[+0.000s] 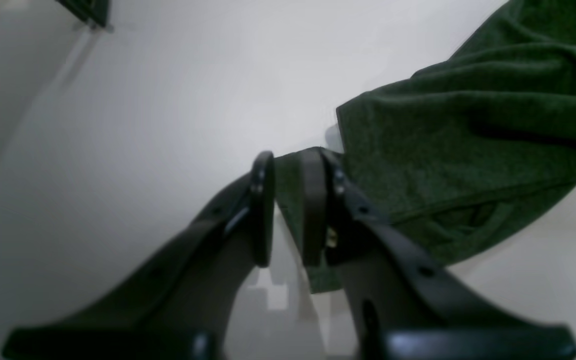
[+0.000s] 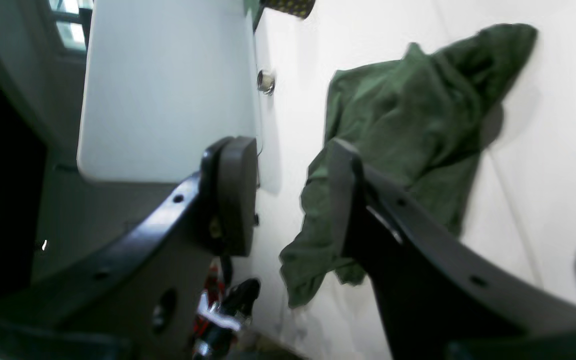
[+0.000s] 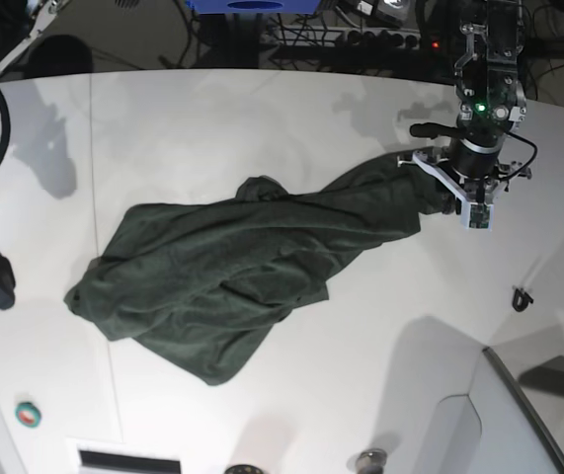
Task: Layout the t-shirt on the table in an organized manner, then fold the t-shirt properly
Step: 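Release the shirt with the right gripper and regrasp another edge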
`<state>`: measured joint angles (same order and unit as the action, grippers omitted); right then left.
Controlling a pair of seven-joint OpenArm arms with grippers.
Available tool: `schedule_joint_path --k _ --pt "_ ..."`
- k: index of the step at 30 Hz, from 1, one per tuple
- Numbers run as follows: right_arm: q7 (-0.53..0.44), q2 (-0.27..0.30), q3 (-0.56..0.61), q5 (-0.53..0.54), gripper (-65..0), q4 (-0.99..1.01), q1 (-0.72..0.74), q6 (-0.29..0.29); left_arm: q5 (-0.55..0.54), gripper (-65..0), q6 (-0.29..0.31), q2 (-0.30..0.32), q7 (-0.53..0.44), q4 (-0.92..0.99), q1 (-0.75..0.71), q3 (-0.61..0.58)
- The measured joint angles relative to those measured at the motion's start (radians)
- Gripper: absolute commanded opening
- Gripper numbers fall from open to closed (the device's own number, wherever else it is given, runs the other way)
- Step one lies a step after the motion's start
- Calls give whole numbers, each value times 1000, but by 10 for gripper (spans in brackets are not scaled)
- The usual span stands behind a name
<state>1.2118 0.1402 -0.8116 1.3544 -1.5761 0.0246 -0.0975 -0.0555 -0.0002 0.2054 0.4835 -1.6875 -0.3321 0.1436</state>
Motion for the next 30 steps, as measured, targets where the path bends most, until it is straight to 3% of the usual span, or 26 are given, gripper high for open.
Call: schedule_joint_path --k 7,13,19,21,23,24,28,30 --pt "3 -1 -6 0 -434 0 11 0 0 -556 0 0 0 0 0 0" --pt "-112 -4 0 -9 -431 8 -1 1 0 -556 0 0 0 0 0 0" --pt "-34 41 53 -323 -438 117 -6 -1 -1 -556 1 -6 0 0 3 -9" --pt "-36 61 126 -394 -495 117 0 0 -1 -556 0 -6 0 0 3 -10" --pt "-40 55 185 -449 -626 116 14 0 0 -556 0 -6 0 0 3 -10" --pt "-39 47 209 -466 -650 116 16 0 0 -556 0 -6 0 0 4 -10" --pt "-45 6 265 -492 -647 170 14 0 -1 -556 0 -6 -1 0 9 -10" --pt "-94 -23 296 -504 -648 212 14 0 -1 -556 0 -7 0 0 7 -10"
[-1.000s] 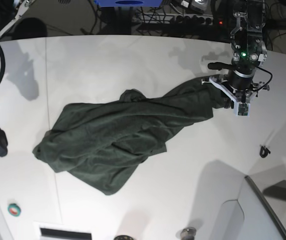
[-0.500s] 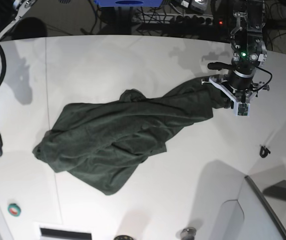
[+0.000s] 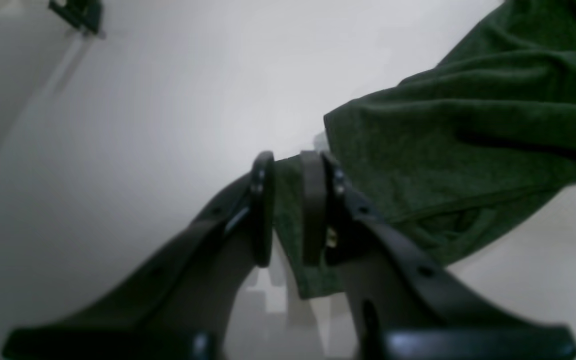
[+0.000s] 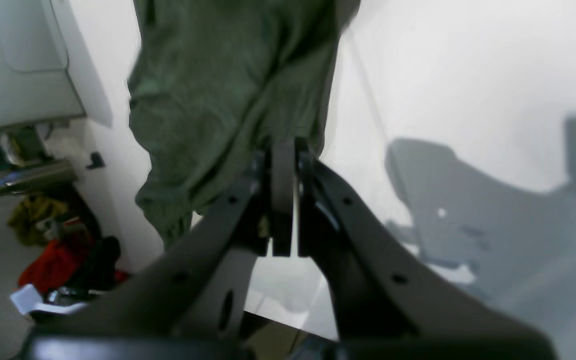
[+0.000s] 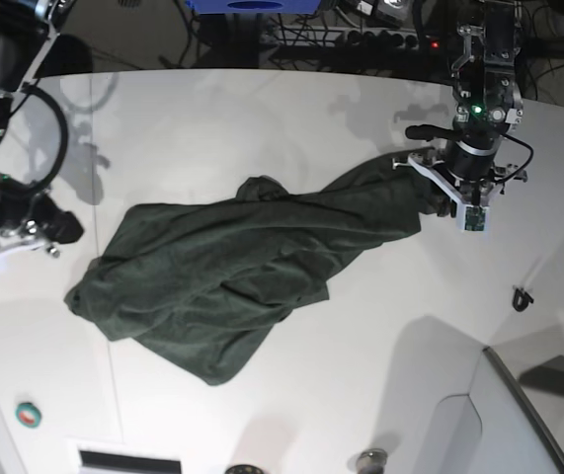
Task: Layout the t-shirt on the table in an organized manner, then fold the t-shirt properly
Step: 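Release the shirt with the right gripper and regrasp another edge, then grasp the shirt edge with the left gripper near the right gripper's side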
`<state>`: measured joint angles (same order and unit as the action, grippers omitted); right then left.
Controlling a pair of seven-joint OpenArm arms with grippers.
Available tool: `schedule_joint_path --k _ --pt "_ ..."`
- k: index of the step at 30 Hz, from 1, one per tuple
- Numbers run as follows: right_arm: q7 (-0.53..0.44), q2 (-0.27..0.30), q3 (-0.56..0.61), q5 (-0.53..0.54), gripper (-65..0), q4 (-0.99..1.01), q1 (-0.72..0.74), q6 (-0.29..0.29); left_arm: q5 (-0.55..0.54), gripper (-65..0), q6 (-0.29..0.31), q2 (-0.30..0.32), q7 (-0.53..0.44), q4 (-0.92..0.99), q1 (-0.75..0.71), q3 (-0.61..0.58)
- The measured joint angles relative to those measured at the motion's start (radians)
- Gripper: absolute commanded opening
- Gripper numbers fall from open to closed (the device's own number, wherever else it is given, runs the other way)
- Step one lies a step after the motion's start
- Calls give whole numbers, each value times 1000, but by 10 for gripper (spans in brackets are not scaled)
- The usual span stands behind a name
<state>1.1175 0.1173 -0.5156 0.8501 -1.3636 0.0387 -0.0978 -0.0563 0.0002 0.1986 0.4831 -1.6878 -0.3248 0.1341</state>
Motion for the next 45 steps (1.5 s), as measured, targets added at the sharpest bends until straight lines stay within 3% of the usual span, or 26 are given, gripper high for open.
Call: schedule_joint_path --k 11,13,17,19,23,28,33,45 --pt "-298 -22 281 -111 -630 154 5 21 0 -556 0 1 0 0 -8 0" --pt "-322 -21 296 -115 -563 154 5 22 0 -556 0 1 0 0 -8 0" --pt "-323 -18 298 -124 -323 154 1 22 0 -556 0 1 -3 19 -5 0" --pt "-324 -19 298 -122 -281 154 2 22 0 -556 0 1 -3 36 -6 0" --pt "-329 -18 297 -121 -329 179 8 22 0 -558 0 1 -3 52 -7 0" --pt "-330 -17 295 -118 -650 301 54 20 0 -558 0 1 -3 51 -8 0" --pt "-328 -19 295 -119 -647 245 11 20 0 -558 0 1 -6 46 -36 0" --pt "-195 -16 293 -122 -647 -272 -246 28 -1 -558 0 -19 -122 55 -163 0"
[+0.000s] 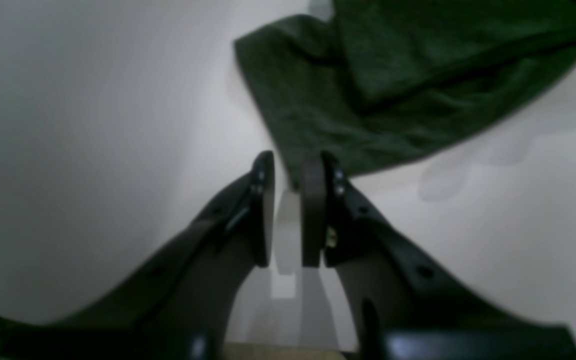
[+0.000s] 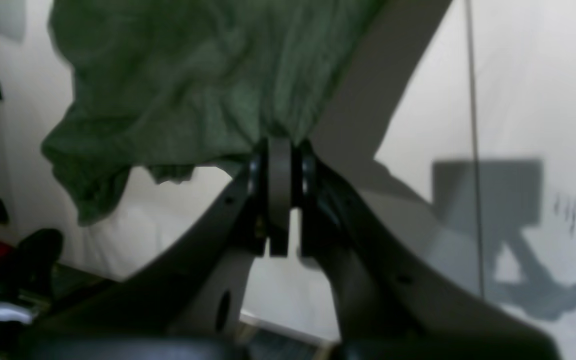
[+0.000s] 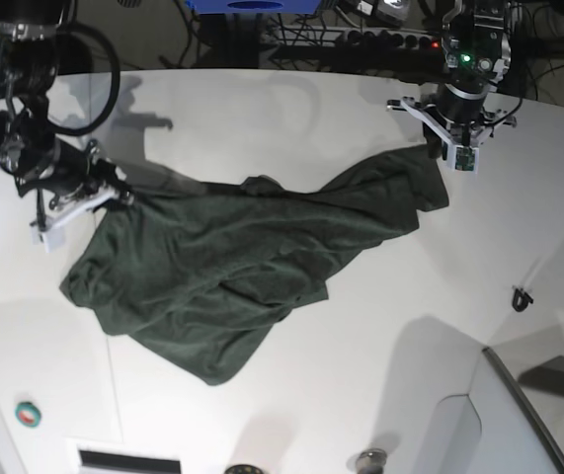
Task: Layout the t-shirt on the table in an organized manner, then fold the t-shirt properly
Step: 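Grasp the shirt edge with the left gripper near the right gripper's side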
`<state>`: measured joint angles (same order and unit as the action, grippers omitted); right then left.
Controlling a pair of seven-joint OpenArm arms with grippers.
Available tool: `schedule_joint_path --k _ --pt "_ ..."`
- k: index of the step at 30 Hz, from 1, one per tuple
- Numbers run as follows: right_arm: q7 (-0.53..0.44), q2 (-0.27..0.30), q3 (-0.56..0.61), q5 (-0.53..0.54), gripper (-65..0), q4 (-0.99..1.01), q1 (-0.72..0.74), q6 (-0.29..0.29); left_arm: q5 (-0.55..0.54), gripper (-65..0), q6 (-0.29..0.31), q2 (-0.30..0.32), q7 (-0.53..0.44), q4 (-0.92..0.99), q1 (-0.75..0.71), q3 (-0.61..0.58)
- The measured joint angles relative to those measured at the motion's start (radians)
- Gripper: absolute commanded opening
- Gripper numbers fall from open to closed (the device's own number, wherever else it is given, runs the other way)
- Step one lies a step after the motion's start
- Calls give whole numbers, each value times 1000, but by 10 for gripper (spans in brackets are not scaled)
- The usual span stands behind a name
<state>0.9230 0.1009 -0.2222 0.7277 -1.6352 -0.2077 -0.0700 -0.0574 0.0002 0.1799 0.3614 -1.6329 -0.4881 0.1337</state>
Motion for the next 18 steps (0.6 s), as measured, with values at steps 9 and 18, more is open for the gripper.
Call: schedule_joint_path --k 9,18 --pt "70 14 -99 2 -647 -296 -107 0 1 -559 -2 5 -4 58 20 -57" --pt "118 11 -107 4 -647 -320 -98 -1 -296 -553 -1 -16 -4 80 85 -167"
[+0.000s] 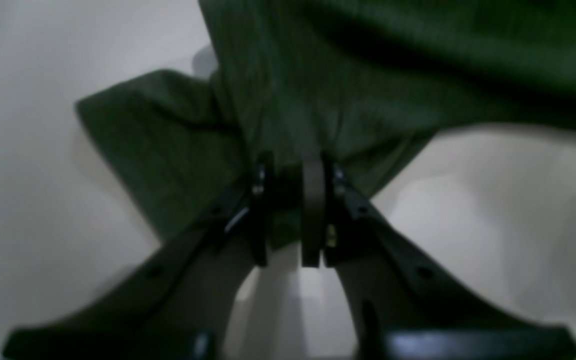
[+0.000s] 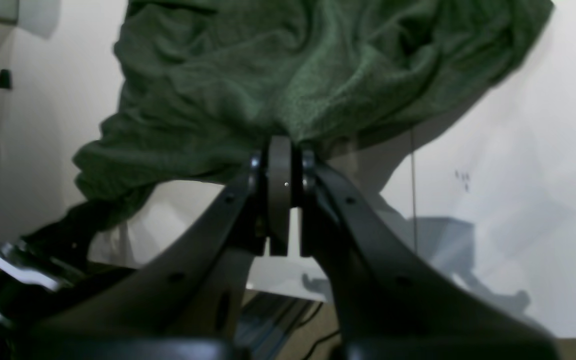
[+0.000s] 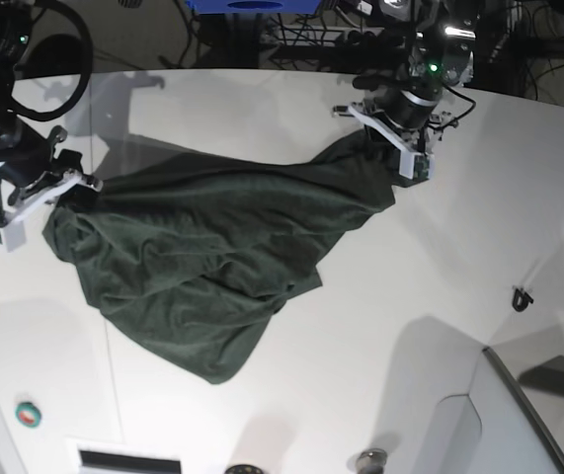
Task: Layout the t-shirt on the table in an organized manner, then fold the t-shirt properly
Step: 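Grasp the shirt edge with the left gripper near the right gripper's side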
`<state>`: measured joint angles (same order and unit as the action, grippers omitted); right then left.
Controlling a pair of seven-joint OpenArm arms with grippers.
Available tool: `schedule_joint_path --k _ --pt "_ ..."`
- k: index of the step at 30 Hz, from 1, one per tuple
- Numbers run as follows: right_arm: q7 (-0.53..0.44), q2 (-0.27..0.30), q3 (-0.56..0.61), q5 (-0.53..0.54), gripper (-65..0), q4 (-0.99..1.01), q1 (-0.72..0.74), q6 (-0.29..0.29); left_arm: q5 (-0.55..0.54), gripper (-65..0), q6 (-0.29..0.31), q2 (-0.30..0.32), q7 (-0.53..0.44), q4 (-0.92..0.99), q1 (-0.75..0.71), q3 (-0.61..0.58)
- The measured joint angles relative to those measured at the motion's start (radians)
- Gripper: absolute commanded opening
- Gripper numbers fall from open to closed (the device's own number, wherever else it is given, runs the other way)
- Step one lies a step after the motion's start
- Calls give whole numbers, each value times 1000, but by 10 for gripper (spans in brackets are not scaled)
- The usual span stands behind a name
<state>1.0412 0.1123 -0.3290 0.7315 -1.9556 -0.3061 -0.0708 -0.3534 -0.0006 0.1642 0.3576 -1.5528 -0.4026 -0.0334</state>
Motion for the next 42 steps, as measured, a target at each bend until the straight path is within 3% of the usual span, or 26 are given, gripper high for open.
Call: schedule_joint_path --k 3,29,32,36,38,42 --pt "-1 0 2 0 -647 0 2 0 -72 -550 -4 9 0 19 29 6" --pt "-1 3 2 0 -647 0 1 0 -74 -538 -10 24 -2 -14 -2 6" --pt "0 3 4 0 -647 1 1 0 -76 -406 -10 24 -2 -15 -2 6" --pt "0 3 4 -1 -647 1 1 0 -82 -133 -9 24 -2 -16 -2 6" --pt "-1 3 4 -1 -647 1 1 0 -82 -95 -8 24 -2 -16 -1 6" --pt "-1 3 4 -4 -647 1 1 0 -82 -95 -8 21 -3 -14 3 6"
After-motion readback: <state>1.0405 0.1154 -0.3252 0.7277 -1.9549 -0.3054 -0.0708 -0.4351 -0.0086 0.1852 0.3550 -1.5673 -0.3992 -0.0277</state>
